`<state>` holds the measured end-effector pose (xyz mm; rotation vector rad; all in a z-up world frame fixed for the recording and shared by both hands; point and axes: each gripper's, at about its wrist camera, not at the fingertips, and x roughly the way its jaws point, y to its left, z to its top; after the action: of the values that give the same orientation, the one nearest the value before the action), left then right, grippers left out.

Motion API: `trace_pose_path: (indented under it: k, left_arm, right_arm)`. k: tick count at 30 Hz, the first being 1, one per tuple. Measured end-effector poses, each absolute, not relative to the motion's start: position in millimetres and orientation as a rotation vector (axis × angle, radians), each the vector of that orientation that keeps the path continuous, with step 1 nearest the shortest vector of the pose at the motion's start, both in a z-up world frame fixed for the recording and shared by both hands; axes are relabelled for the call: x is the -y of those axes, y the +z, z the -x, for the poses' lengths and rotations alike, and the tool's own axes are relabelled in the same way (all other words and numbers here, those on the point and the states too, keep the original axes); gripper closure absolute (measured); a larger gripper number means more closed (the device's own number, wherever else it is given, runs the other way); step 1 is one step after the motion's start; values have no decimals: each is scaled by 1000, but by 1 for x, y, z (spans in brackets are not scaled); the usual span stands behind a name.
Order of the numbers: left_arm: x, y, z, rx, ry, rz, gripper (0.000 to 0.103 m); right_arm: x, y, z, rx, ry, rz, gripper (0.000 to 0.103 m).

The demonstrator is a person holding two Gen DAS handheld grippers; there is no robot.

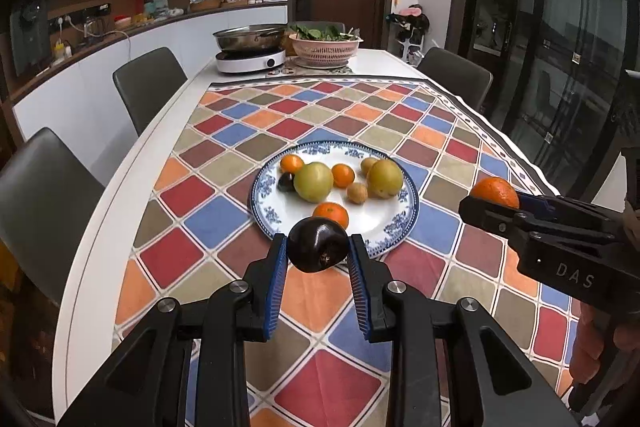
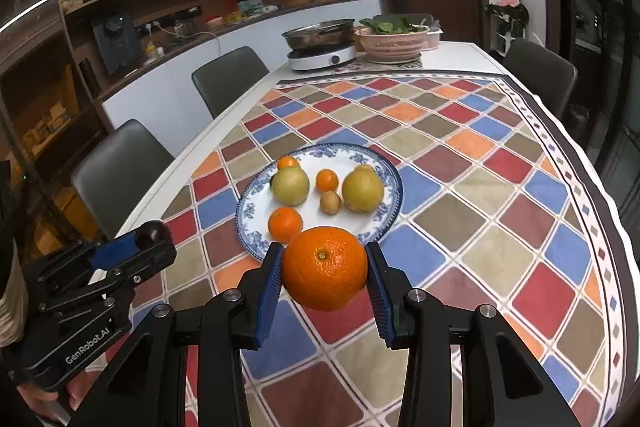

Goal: Organize fruits
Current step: 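Carry the plum with the left tool onto the plate while the right tool carries the tangerine there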

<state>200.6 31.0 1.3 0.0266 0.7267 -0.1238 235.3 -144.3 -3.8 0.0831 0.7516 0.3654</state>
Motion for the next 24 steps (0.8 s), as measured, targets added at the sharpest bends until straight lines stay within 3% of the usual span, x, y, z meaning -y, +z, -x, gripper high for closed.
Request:
trace_pose_path:
  k: [24]
  left_arm:
    - [-41, -7, -267, -749, -174, -83, 73]
  right_arm:
    - [114, -9, -295, -774, 387, -32, 62]
